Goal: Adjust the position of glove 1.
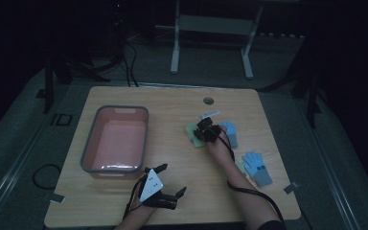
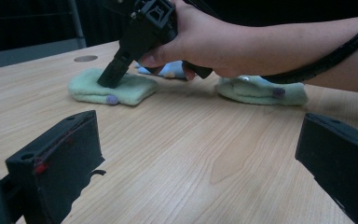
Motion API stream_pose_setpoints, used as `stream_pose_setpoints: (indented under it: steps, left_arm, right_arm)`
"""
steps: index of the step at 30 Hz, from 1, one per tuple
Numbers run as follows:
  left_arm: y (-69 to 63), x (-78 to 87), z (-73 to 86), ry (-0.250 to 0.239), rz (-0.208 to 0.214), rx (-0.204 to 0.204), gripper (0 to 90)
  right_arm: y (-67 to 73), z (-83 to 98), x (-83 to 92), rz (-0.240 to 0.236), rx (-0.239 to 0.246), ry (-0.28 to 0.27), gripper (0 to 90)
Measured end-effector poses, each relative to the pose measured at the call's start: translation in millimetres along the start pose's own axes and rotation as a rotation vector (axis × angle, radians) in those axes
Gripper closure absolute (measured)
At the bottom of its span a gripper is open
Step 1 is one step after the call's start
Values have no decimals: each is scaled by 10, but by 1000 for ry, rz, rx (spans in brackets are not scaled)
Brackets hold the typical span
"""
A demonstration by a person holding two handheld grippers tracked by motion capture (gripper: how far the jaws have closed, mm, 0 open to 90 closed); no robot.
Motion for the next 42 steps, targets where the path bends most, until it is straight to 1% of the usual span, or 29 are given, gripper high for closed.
stream_pose_setpoints:
  steps: [2,6,8,9,12,14,16,18,19,20,25,27,29,30,31,32,34,36,38,40,42]
  left_arm:
    - [1,4,1,-5,-2,1,6]
    - [2,4,2,-6,-3,3,6]
    - [0,4,1,-5,-3,1,6]
    - [0,5,2,-5,-3,2,5]
    - [5,6,3,-9,-7,9,6]
    - [8,6,3,-9,-7,9,6]
    - [5,5,2,-8,-6,5,6]
    - [3,6,2,-6,-7,2,6]
    - [0,4,1,-5,-7,1,6]
    - [3,6,2,-3,-7,-1,6]
    - [0,3,1,-5,-8,4,6]
    - [-3,5,2,-6,-12,2,6]
    - [-5,5,2,-6,-12,1,6]
    - [-6,4,2,-7,-13,-1,6]
    - [-6,4,2,-7,-13,-1,6]
    - [-5,4,1,-7,-13,-2,6]
    - [-5,2,1,-5,-12,-3,6]
    - [-9,-1,0,-3,-11,-4,6]
    - [-13,0,0,-4,-17,-6,6]
    - [-18,1,1,-4,-22,-12,6]
    - [-21,2,1,-4,-26,-13,6]
  right_arm:
    - [17,-14,35,-5,-33,0,848]
    - [59,-35,142,-17,-66,-15,858]
    - [95,-37,226,-19,-74,-31,863]
    - [117,-31,277,-25,-86,-43,864]
    - [203,0,438,-21,-93,-63,866]
    - [253,30,552,-25,-112,-83,869]
    - [313,59,664,-17,-121,-103,869]
    - [376,88,770,-3,-116,-116,870]
    - [405,105,823,-3,-125,-130,872]
    - [434,121,869,4,-123,-132,873]
    - [571,225,1062,26,-131,-160,873]
    - [614,283,1127,21,-153,-169,873]
    - [640,315,1151,18,-152,-173,872]
    - [675,352,1171,15,-154,-177,872]
    - [739,426,1195,22,-153,-172,872]
    - [752,457,1206,18,-169,-176,872]
    - [805,528,1205,35,-173,-170,873]
    - [843,576,1179,36,-175,-151,873]
    - [875,642,1132,59,-176,-138,873]
    - [889,694,1084,58,-195,-125,873]
    - [918,731,1018,75,-190,-108,873]
Point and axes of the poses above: each handheld gripper's, and its own axes: x roughly backward along the jaws, z roughly out of its underside, y roughly to its left, the point moved 2 cm from there along -x, roughly forward along the jaws, and after that the axes turned 5 degrees about y, right-handed, at the moved point
